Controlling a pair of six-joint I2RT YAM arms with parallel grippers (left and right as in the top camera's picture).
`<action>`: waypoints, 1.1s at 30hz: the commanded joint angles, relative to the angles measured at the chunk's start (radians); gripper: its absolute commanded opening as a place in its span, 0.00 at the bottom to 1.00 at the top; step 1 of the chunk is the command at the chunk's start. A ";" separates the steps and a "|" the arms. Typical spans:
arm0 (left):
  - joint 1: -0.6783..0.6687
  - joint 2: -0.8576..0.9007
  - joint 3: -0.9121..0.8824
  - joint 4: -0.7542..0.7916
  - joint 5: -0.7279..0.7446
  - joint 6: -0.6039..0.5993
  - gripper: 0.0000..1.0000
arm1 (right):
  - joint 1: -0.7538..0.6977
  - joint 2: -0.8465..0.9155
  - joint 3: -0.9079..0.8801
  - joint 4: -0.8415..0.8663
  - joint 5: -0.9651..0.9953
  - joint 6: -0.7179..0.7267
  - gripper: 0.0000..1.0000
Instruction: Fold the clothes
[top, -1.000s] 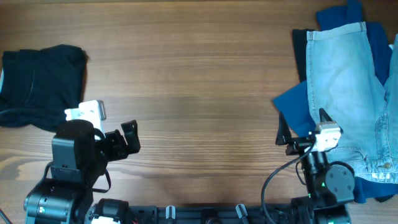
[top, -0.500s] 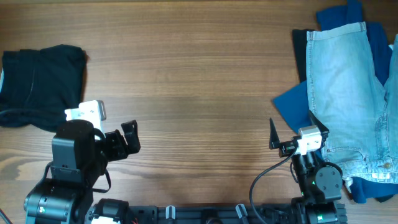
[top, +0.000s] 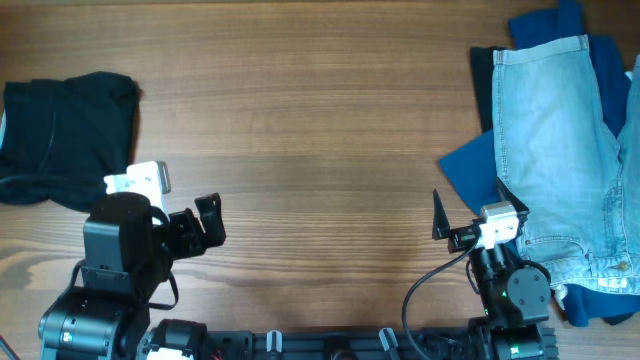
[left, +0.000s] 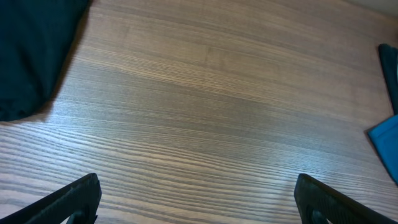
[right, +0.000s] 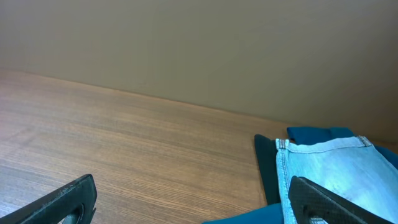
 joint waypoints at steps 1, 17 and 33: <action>0.005 -0.005 -0.005 0.002 0.012 -0.009 1.00 | -0.004 -0.009 -0.001 0.005 -0.023 0.011 1.00; 0.005 -0.008 -0.005 0.002 0.012 -0.009 1.00 | -0.004 -0.008 -0.001 0.006 -0.023 0.006 1.00; 0.005 -0.205 -0.083 0.030 -0.019 -0.001 1.00 | -0.004 -0.008 -0.001 0.006 -0.023 0.006 1.00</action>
